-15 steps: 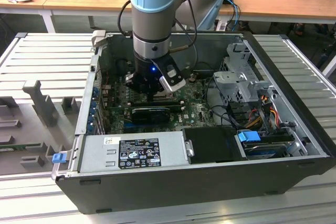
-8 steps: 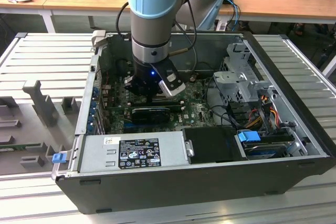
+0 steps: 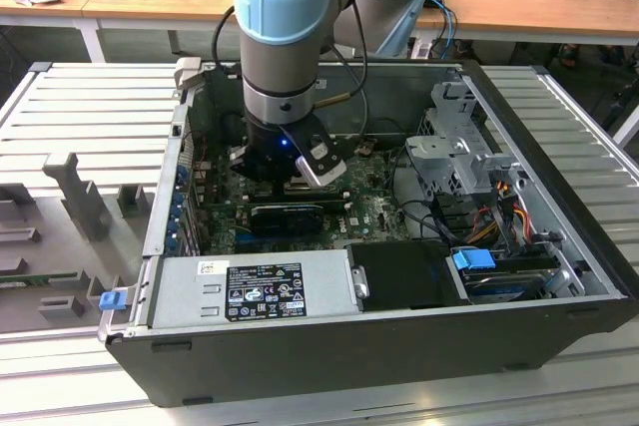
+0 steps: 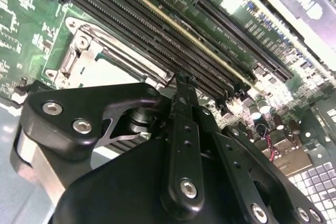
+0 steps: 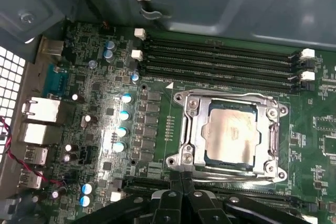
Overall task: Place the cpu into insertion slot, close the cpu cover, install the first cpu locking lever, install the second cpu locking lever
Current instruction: 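Install the second cpu locking lever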
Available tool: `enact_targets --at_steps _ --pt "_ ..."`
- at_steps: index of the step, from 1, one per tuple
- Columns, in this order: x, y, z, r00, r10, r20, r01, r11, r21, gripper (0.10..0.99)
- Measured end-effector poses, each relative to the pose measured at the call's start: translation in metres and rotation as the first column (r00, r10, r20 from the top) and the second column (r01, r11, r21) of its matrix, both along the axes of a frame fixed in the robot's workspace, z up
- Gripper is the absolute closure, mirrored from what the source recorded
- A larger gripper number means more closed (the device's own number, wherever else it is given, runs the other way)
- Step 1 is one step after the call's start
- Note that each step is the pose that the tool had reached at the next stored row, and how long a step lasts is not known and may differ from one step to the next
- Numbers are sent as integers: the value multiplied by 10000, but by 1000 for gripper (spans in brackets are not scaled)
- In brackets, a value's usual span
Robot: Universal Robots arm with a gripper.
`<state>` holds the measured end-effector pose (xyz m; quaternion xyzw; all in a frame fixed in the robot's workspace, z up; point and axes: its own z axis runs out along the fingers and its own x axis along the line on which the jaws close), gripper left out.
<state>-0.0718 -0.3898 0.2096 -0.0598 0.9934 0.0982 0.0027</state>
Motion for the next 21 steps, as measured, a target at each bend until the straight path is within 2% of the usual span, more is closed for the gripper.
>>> enact_targets --at_steps 2,4,9,19,20,21 --pt "-8 -3 -15 10000 51 2 -51 9999 116 980" --pt "-10 -4 -30 10000 84 4 -84 9998 168 980" --pt "-20 -8 -76 9997 231 9 -231 9988 441 980" --pt "-36 -10 -130 9994 358 17 -358 9970 680 980" --pt "-36 -16 -127 9993 360 20 -361 9964 763 980" --pt "-35 -16 -112 9993 360 27 -361 9952 905 980"
